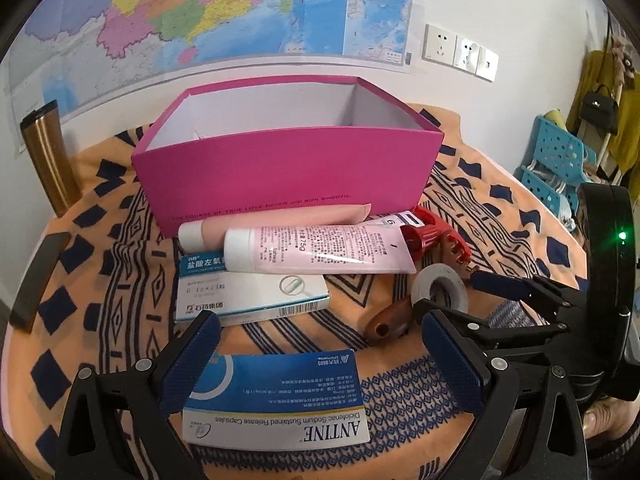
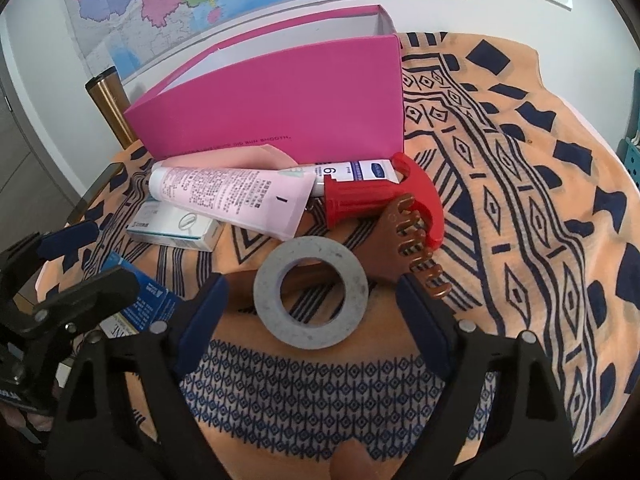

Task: Organize rigid objects
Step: 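Move the left tool to the tape roll and close its fingers on it, then lift the tape roll with the left tool and drop it into the pink box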

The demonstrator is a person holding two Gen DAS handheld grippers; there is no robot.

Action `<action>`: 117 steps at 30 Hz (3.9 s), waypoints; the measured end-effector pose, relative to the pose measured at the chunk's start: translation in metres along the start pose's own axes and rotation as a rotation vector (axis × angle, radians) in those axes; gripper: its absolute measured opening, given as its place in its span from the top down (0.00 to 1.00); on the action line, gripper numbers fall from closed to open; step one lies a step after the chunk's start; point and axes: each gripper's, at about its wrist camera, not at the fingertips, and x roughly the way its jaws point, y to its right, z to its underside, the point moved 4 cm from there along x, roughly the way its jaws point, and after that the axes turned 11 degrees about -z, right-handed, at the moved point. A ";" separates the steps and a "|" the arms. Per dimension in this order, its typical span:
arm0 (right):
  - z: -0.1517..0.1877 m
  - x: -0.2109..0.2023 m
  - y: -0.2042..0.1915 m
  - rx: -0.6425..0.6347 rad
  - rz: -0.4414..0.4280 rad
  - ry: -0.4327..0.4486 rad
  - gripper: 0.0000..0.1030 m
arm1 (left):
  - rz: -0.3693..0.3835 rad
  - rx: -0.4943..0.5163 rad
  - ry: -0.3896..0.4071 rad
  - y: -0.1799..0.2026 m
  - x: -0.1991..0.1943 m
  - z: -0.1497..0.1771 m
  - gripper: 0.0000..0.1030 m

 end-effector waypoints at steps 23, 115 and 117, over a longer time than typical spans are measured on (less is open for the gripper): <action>0.003 0.006 0.007 -0.008 -0.011 -0.035 0.38 | 0.071 0.043 -0.053 0.008 0.023 -0.009 0.02; -0.099 -0.035 -0.069 -0.399 -0.070 0.180 0.39 | 0.420 -0.024 0.016 0.000 -0.009 -0.126 0.83; -0.111 -0.030 -0.070 -0.407 -0.077 0.184 0.39 | 0.415 -0.031 0.026 -0.004 -0.005 -0.137 0.83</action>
